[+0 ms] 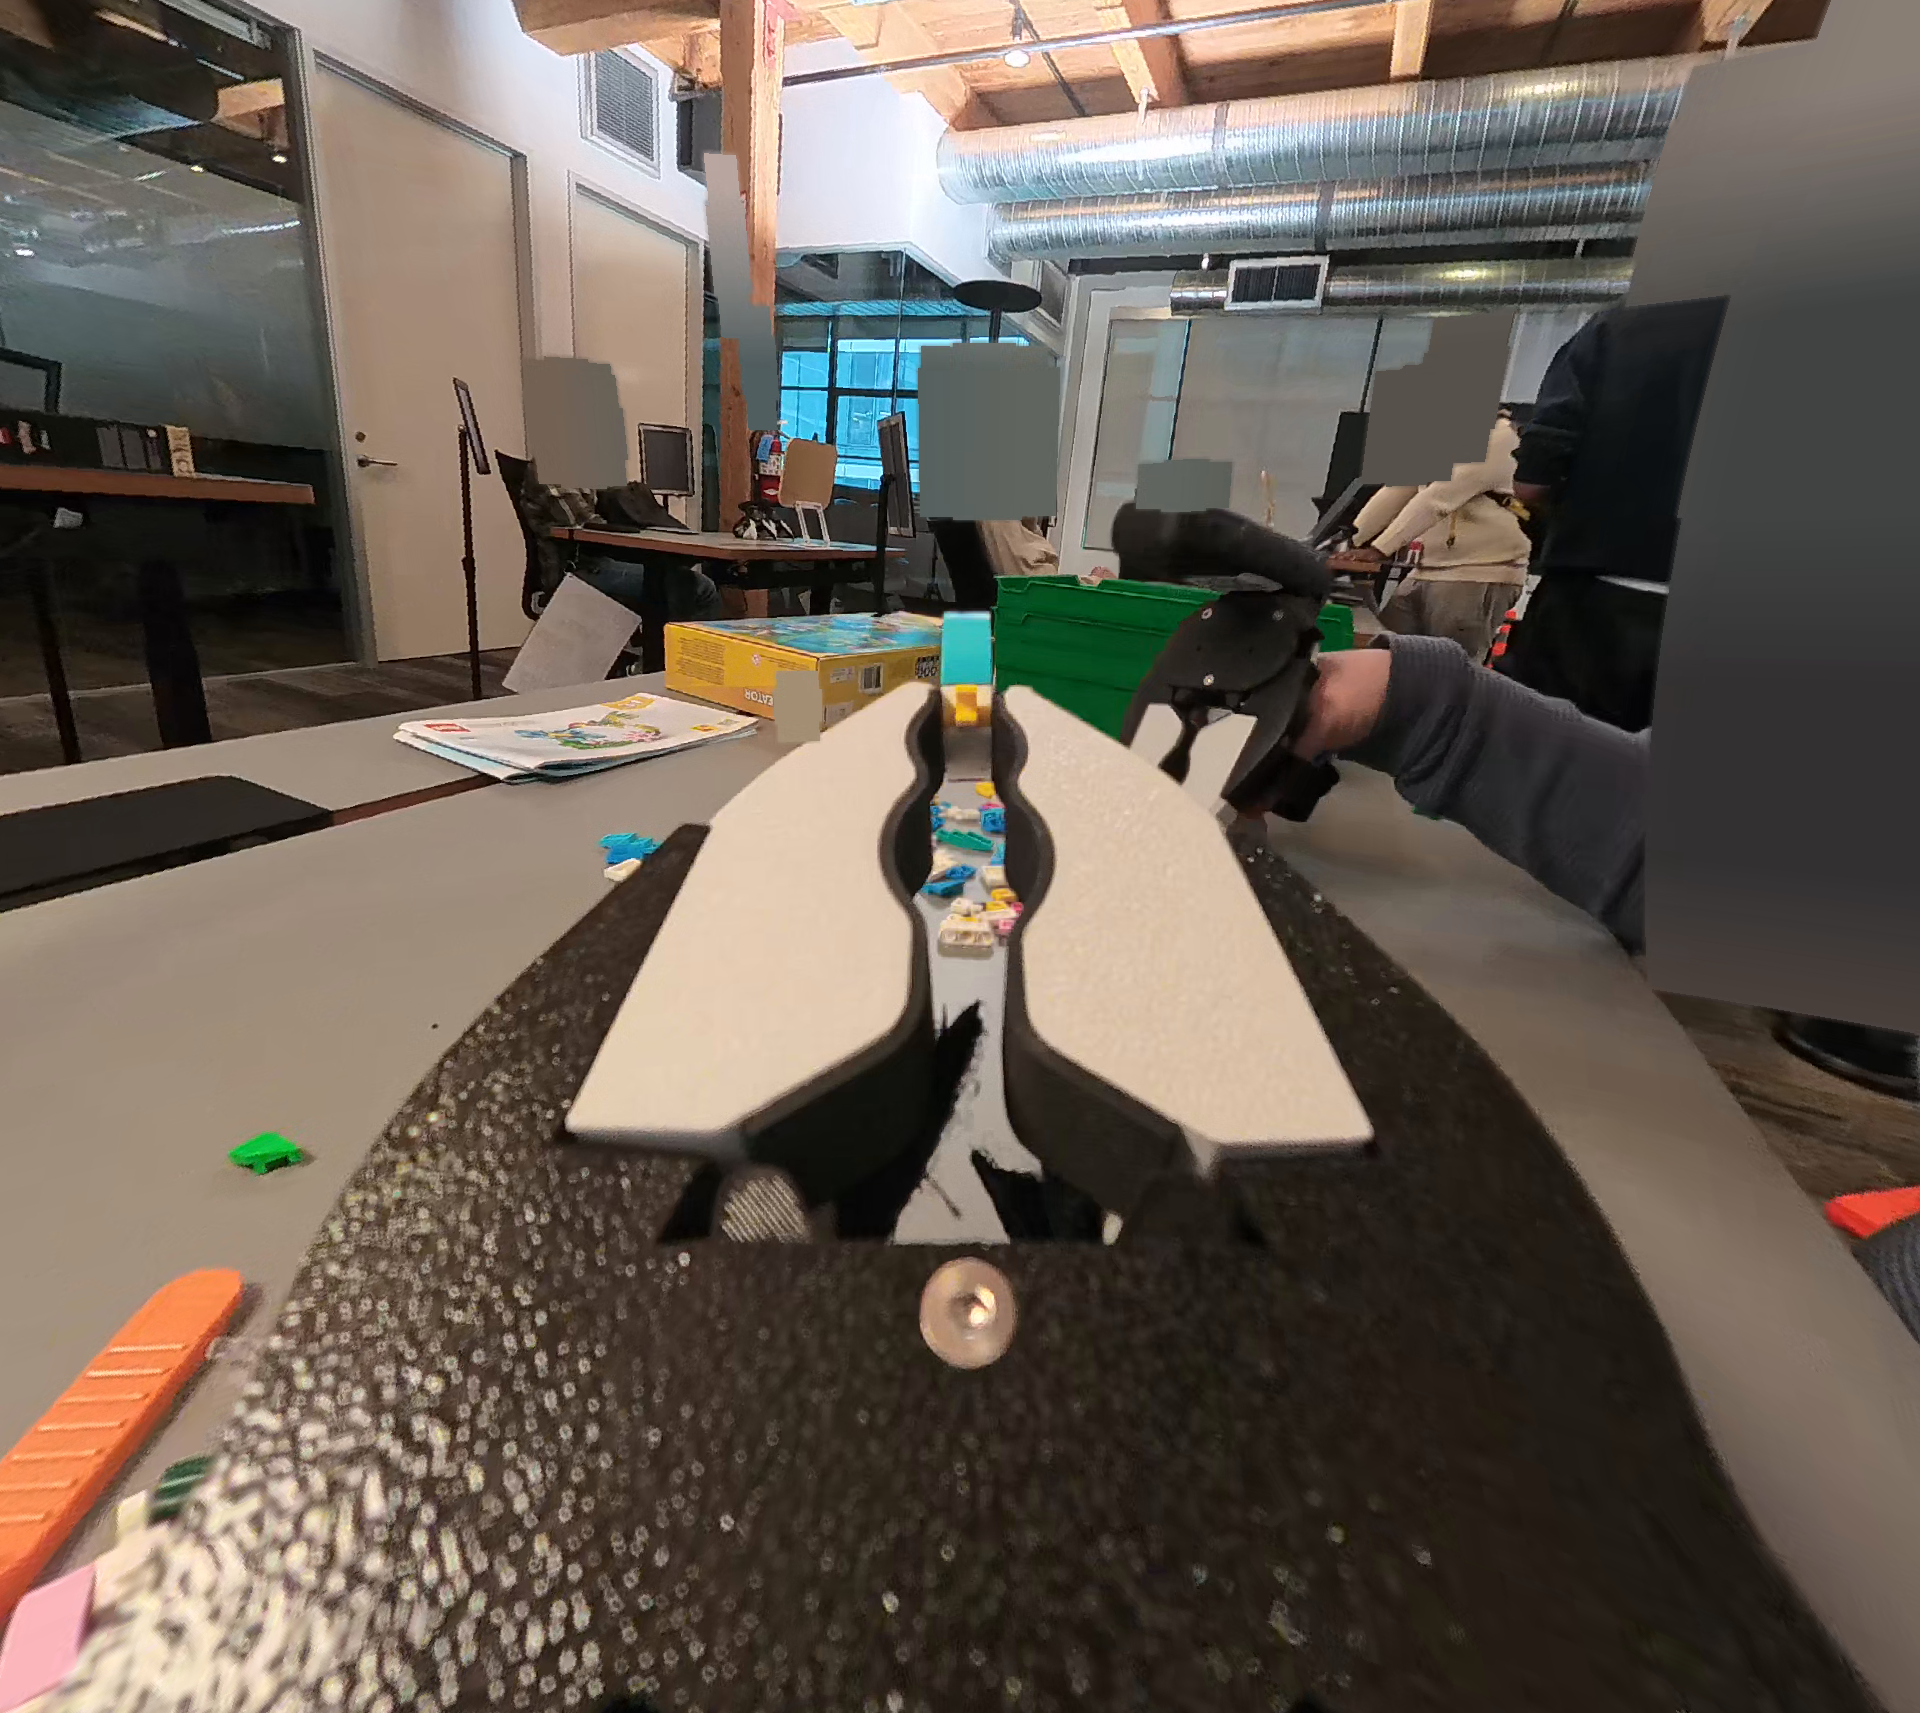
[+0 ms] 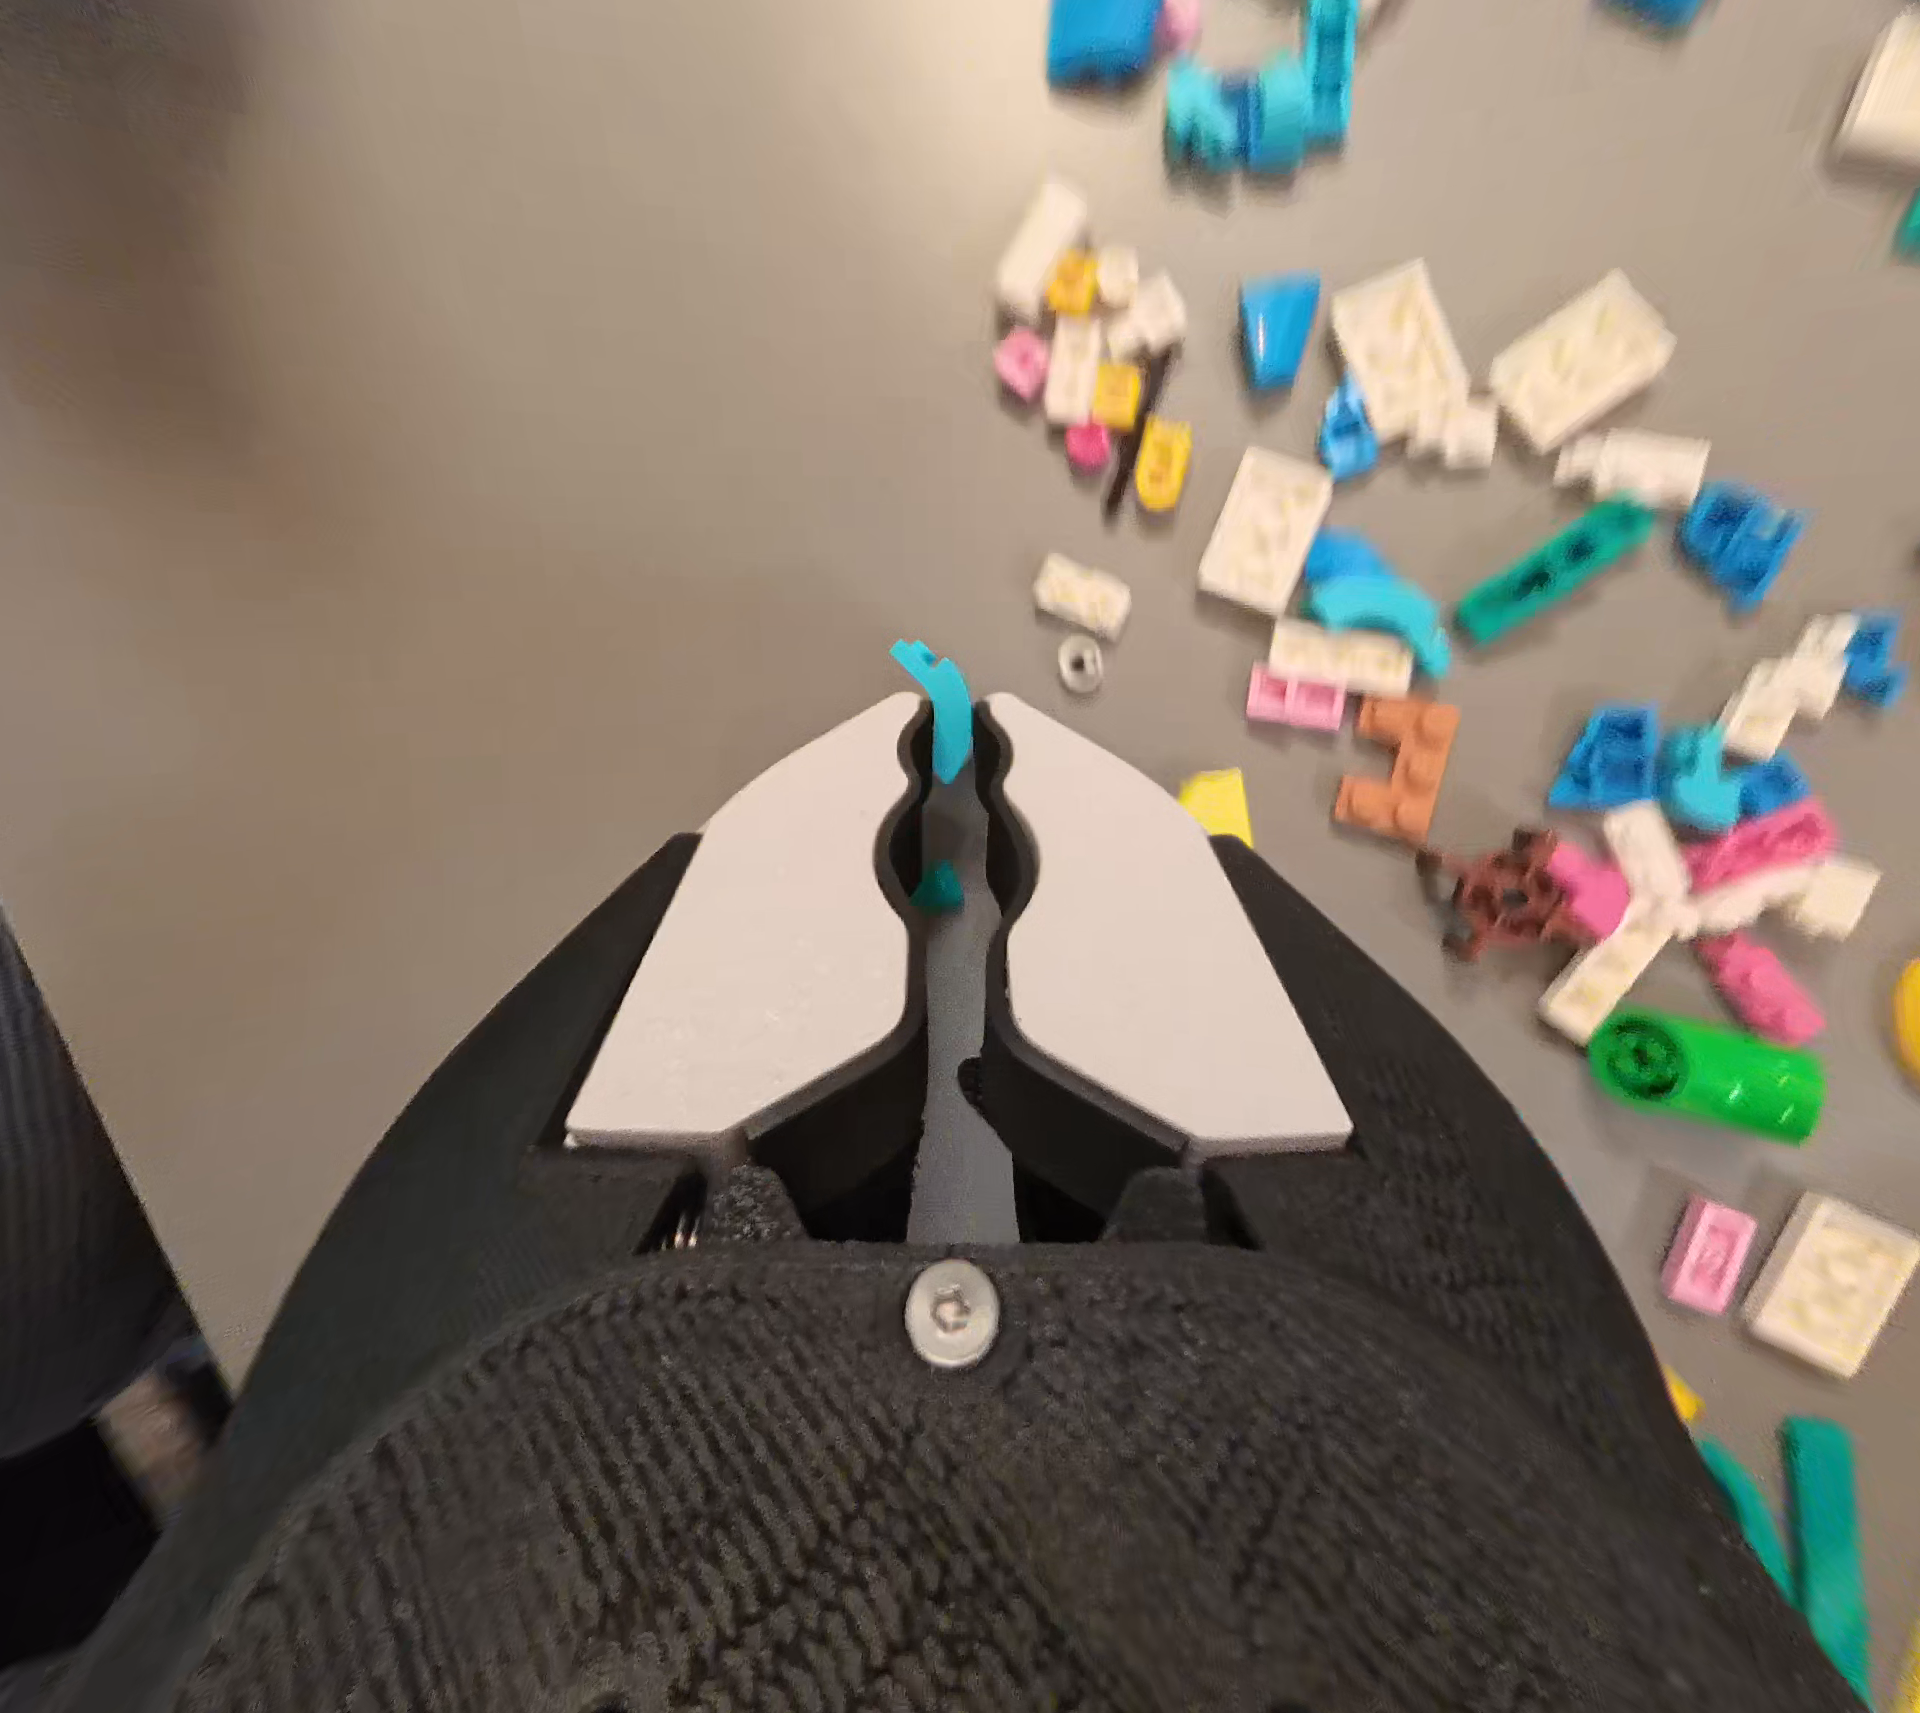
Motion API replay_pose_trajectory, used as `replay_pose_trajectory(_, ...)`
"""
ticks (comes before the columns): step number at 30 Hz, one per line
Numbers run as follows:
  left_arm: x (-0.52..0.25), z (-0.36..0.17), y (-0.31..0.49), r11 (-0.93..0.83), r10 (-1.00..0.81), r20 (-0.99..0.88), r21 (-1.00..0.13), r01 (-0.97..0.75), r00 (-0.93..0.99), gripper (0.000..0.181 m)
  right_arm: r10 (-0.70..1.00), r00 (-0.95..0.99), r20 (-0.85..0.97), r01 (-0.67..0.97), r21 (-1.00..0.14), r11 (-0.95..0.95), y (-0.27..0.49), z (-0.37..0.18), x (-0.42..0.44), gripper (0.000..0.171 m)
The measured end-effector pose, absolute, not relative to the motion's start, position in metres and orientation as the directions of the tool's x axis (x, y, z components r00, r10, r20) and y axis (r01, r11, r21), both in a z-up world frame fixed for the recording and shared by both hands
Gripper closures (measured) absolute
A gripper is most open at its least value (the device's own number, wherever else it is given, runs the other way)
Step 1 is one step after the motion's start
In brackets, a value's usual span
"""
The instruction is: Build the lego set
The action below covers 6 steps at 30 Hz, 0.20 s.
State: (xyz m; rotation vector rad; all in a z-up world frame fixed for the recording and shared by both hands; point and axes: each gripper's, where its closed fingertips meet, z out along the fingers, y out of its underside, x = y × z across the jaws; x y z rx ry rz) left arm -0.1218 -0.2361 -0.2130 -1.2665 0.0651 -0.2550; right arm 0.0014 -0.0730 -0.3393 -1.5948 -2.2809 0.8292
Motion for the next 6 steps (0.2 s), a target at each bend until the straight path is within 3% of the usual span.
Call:
replay_pose_trajectory(3,-0.122,-0.210,-0.237,0.288,-0.251,0.131,-0.936,0.203,0.959,0.173,0.882,-0.456,0.118,0.541,-0.750,0.380,-0.102,-0.291,-0.043,0.165)
replay_pose_trajectory(6,-0.126,-0.204,-0.241,0.318,-0.300,0.226,-0.892,0.320,0.927,0.173,0.805,-0.417,0.421,0.218,-0.814,0.538,-0.142,-0.233,-0.079,0.166)
